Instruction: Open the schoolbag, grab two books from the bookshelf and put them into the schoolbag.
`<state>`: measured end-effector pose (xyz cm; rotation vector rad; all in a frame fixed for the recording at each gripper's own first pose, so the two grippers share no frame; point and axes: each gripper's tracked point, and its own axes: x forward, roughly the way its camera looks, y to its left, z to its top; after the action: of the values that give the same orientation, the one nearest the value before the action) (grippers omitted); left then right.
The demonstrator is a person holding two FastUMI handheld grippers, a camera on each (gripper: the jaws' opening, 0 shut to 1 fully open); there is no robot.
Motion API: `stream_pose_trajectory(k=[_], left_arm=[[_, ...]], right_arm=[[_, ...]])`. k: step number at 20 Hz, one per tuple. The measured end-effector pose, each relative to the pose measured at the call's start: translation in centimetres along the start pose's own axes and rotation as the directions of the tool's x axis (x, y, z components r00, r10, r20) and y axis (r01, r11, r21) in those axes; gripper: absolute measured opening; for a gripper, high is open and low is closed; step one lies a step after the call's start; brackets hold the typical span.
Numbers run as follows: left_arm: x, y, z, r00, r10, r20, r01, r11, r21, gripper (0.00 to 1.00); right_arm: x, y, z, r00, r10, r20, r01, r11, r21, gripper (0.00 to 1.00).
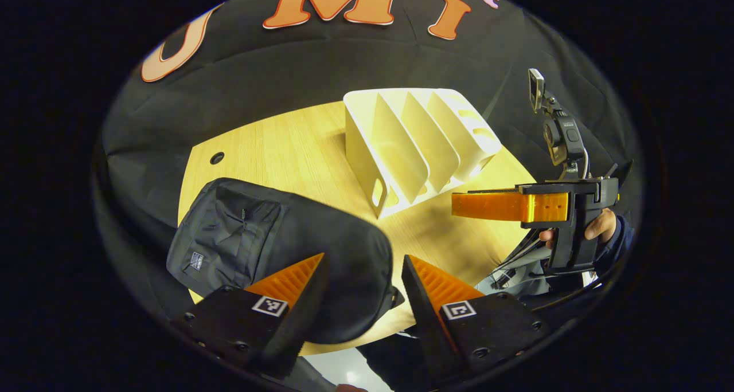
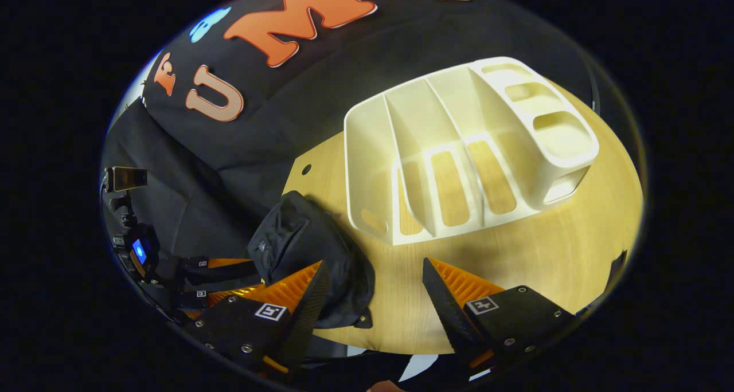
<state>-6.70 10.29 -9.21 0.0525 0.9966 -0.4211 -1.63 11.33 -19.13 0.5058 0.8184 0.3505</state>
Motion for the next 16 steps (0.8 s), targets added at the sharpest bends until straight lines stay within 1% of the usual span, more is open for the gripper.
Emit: stream_pose_trajectory(k=[1, 3, 4, 6, 7, 8, 10, 12, 14, 15, 16], left_arm=[[-0.4, -0.8, 0.7, 1.000, 0.015, 0.024, -0.015, 1.000, 0.001, 0.89], [-0.7, -2.3, 2.3, 0.994, 0.045, 0.100, -0.044, 0.999, -0.012, 0.90], [-0.9, -3.3, 3.2, 0.989, 0.052, 0.139, -0.048, 0.998, -0.030, 0.94], [-1.6, -5.2, 4.6, 0.975, 0.050, 0.218, -0.036, 0.997, -0.069, 0.94], [-2.0, -6.1, 5.6, 0.965, 0.064, 0.255, -0.045, 0.996, -0.077, 0.97], [-2.7, -6.7, 6.7, 0.951, 0.080, 0.300, -0.060, 0.995, -0.075, 0.99], [-3.8, -7.9, 8.7, 0.918, 0.115, 0.378, -0.098, 0.993, -0.066, 0.99], [-5.4, -9.3, 10.5, 0.880, 0.137, 0.454, -0.119, 0.991, -0.068, 0.99], [-6.8, -10.1, 13.1, 0.836, 0.157, 0.526, -0.136, 0.988, -0.078, 0.99], [-8.0, -10.3, 13.8, 0.808, 0.173, 0.563, -0.151, 0.985, -0.086, 0.98], [-9.0, -10.3, 14.9, 0.778, 0.187, 0.600, -0.157, 0.982, -0.103, 0.97]], right_arm=[[-0.9, -0.7, 0.8, 0.999, -0.020, 0.032, 0.021, 0.999, -0.028, 0.98], [-2.8, -1.8, 2.9, 0.993, -0.049, 0.105, 0.059, 0.994, -0.090, 0.98], [-3.9, -2.2, 4.0, 0.988, -0.059, 0.143, 0.076, 0.990, -0.120, 0.98], [-5.9, -2.9, 4.9, 0.983, -0.078, 0.167, 0.108, 0.978, -0.178, 0.97], [-6.9, -3.1, 5.7, 0.978, -0.083, 0.191, 0.122, 0.971, -0.204, 0.98], [-7.8, -3.3, 6.6, 0.972, -0.084, 0.219, 0.136, 0.963, -0.234, 0.98], [-9.6, -3.1, 8.2, 0.957, -0.081, 0.280, 0.165, 0.943, -0.290, 0.98], [-11.6, -2.7, 9.6, 0.938, -0.070, 0.340, 0.188, 0.927, -0.325, 0.97], [-13.5, -2.2, 10.9, 0.915, -0.064, 0.399, 0.213, 0.915, -0.342, 0.97], [-14.1, -1.7, 11.7, 0.902, -0.058, 0.428, 0.225, 0.909, -0.352, 0.97], [-14.8, -1.4, 12.6, 0.881, -0.060, 0.469, 0.252, 0.899, -0.358, 0.97]])
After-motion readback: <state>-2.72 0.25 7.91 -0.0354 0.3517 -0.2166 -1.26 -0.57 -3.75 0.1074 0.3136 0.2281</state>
